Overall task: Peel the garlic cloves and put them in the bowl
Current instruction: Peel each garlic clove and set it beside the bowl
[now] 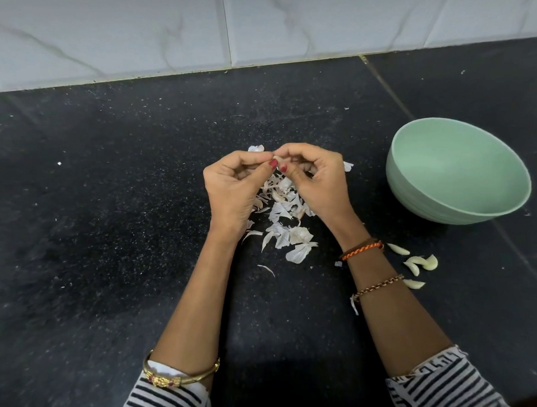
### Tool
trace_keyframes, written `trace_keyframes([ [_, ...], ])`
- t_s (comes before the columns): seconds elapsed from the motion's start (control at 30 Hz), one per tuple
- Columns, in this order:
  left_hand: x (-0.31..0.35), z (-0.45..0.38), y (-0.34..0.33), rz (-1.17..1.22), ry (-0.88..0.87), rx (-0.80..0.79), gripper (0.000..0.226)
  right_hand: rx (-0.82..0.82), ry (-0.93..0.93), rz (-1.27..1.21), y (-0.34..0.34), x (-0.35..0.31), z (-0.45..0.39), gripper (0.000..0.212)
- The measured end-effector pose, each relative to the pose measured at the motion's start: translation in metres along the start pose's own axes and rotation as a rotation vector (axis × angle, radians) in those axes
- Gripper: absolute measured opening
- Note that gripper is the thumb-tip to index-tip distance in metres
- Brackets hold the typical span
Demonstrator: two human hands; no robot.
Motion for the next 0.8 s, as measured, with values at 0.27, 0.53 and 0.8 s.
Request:
trace_keyframes([
  [0.27,-0.0055,-0.0027,0.0032,0.021,0.033,-0.042,0.020,-0.018,-0.053,-0.148,0.0039,-0.0053,0.0008,0.022],
  [0.53,-0.0069,-0.0030,0.0064,-0.027,0.015,-0.106,0.021,-0.154,-0.100,-0.210,0.0012,-0.0041,-0.0004,0.013],
  [0.8,-0.0043,-0.0002,0.0036,0.013,0.014,-0.098,0.027,-0.178,-0.092,-0.212,-0.0009,-0.0055,0.0017,0.014],
])
Point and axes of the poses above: each hand's wrist, its own z-axis away from the middle knuckle, its own y-axis out of the back of the hand, x = y × z, the point moved 3 cm from there along -z, towards the middle knuckle, and after that the axes turned 3 degrees about -y, right-handed, at the moved point
